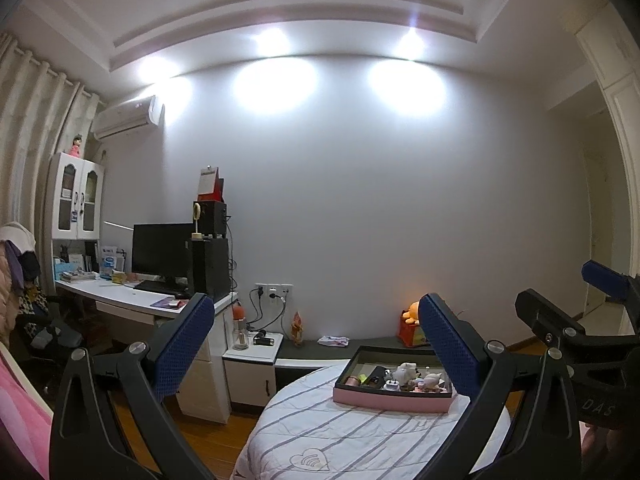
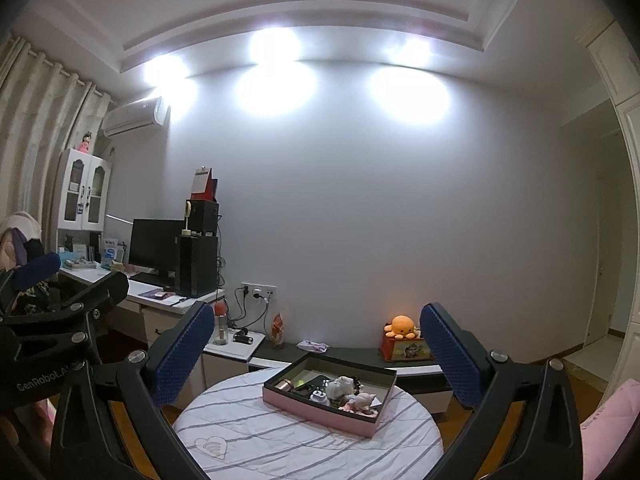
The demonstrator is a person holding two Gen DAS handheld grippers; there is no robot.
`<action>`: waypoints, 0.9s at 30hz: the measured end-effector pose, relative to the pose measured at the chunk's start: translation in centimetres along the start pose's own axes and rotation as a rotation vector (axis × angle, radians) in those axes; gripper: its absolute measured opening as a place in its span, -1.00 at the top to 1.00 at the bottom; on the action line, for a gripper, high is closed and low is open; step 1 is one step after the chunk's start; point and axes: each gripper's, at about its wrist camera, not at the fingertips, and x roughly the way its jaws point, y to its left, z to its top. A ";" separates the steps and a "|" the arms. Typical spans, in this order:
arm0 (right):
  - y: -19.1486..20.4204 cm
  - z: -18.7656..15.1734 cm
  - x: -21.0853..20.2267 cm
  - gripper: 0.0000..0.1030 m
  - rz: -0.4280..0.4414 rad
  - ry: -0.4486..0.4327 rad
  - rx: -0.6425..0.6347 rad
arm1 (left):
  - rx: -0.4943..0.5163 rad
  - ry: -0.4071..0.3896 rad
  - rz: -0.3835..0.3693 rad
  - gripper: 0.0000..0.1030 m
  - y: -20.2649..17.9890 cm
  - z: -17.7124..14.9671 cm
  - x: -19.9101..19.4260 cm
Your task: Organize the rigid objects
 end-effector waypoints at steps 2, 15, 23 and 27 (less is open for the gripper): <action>-0.1 0.1 0.0 -1.00 -0.001 -0.002 0.000 | -0.002 0.010 -0.013 -1.00 0.2 0.2 0.2; -1.2 2.3 0.9 -1.00 -0.018 -0.008 -0.018 | 0.018 -0.003 -0.011 -1.00 -0.8 2.6 1.6; -1.2 2.4 1.7 -1.00 -0.015 -0.010 -0.005 | 0.023 -0.011 0.006 -1.00 -0.8 2.8 2.3; -1.2 2.2 1.9 -1.00 -0.017 -0.010 0.002 | 0.028 -0.019 0.009 -1.00 -0.9 2.7 2.5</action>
